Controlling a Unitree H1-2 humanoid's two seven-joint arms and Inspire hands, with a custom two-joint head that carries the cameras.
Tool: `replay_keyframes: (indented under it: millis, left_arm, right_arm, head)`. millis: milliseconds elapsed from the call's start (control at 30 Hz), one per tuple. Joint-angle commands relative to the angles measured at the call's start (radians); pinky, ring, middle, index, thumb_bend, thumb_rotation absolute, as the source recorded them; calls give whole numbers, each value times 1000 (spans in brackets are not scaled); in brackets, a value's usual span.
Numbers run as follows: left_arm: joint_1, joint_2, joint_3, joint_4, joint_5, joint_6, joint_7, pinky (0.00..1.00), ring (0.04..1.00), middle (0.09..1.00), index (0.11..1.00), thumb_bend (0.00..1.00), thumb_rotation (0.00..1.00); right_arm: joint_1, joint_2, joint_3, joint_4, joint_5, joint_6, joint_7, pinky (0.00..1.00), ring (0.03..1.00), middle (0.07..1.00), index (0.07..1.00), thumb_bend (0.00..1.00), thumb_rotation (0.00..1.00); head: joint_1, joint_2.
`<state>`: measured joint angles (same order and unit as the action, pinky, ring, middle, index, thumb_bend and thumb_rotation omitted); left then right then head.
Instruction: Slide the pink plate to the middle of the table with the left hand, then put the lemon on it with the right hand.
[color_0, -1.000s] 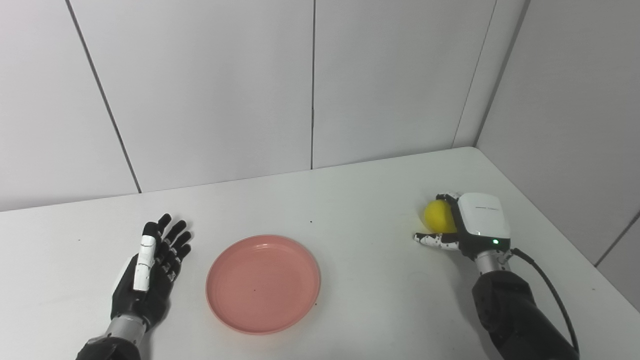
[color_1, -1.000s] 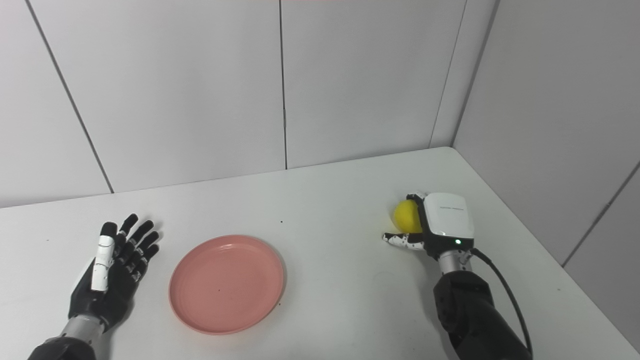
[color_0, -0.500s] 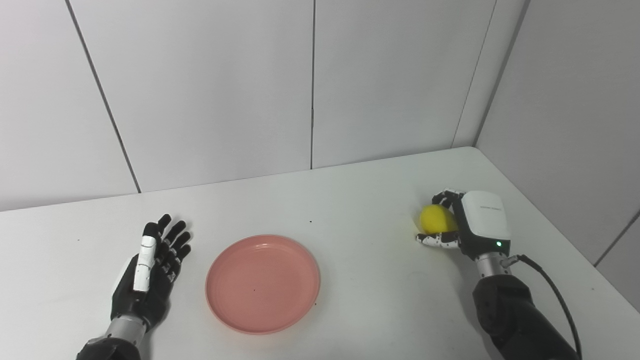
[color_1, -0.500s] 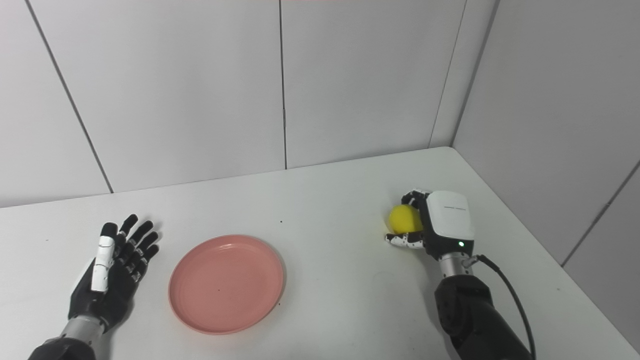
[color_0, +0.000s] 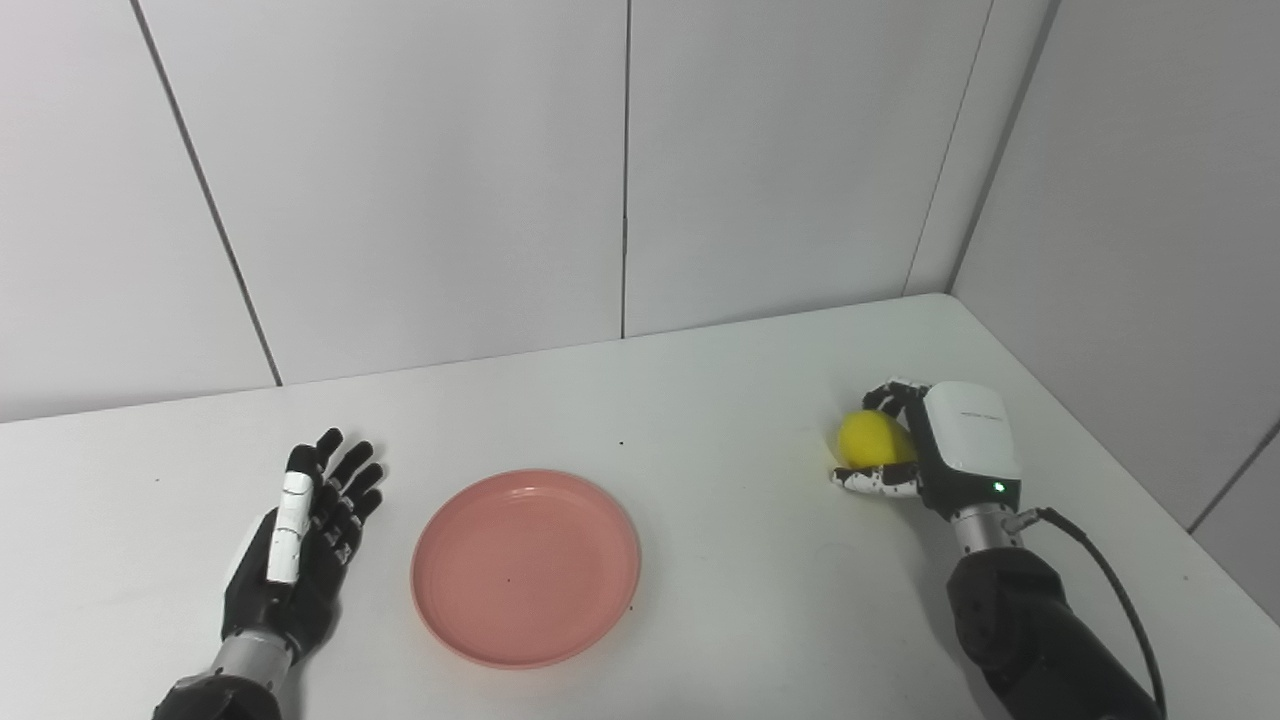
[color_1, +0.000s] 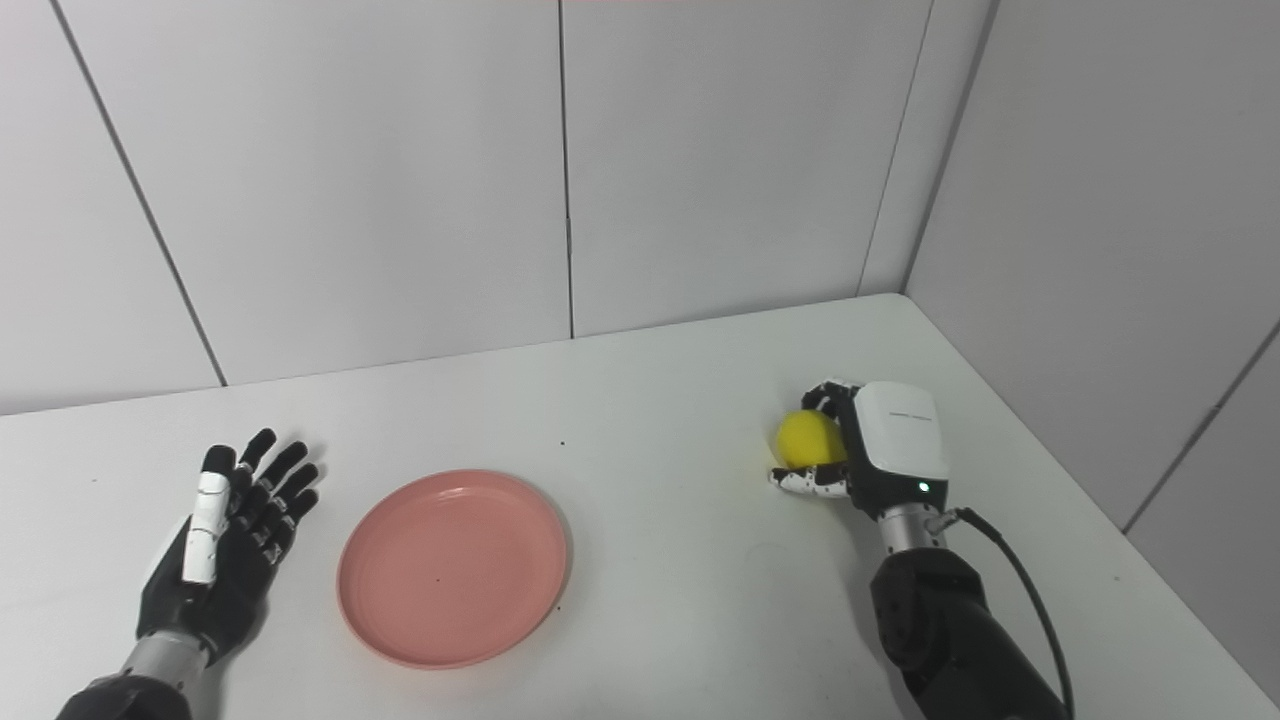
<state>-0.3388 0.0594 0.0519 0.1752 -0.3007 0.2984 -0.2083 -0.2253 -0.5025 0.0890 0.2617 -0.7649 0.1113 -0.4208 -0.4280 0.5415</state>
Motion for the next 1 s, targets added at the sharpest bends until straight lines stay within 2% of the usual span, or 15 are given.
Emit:
replay_keyframes:
  millis: [0, 233, 533, 633, 833, 967]
  left_arm:
    - [26, 4, -15, 33, 4, 68, -4, 997, 954, 954, 1000, 825, 820]
    - [25, -1, -19, 30, 8, 72, -1, 984, 947, 947, 1000, 827, 819]
    - [32, -19, -34, 24, 11, 65, 4, 990, 938, 933, 1000, 826, 822]
    - [37, -30, -39, 14, 15, 71, 17, 983, 928, 917, 1000, 830, 814]
    - [46, -49, -59, -8, 32, 74, 41, 955, 931, 923, 1000, 828, 821]
    - [54, -73, -66, -24, 53, 81, 74, 911, 895, 898, 981, 829, 810]
  right_arm:
    - [-22, -31, 6, -35, -6, -31, 21, 198, 259, 356, 484, 512, 158]
    - [-29, -41, 18, -141, -23, -29, 72, 197, 256, 348, 482, 511, 163]
    - [-71, -55, 31, -301, -20, -8, 258, 194, 261, 343, 479, 513, 160]
    - [-87, -58, 34, -332, -30, -12, 307, 202, 269, 352, 479, 513, 161]
    - [-107, -60, 35, -342, -36, -52, 335, 202, 264, 347, 479, 512, 162]
    - [-117, -60, 43, -349, -35, -78, 341, 191, 255, 339, 480, 512, 160]
  head:
    - [0, 1]
    - [12, -4]
    - [64, -5]
    - [103, -5]
    - [172, -2]
    - [210, -6]
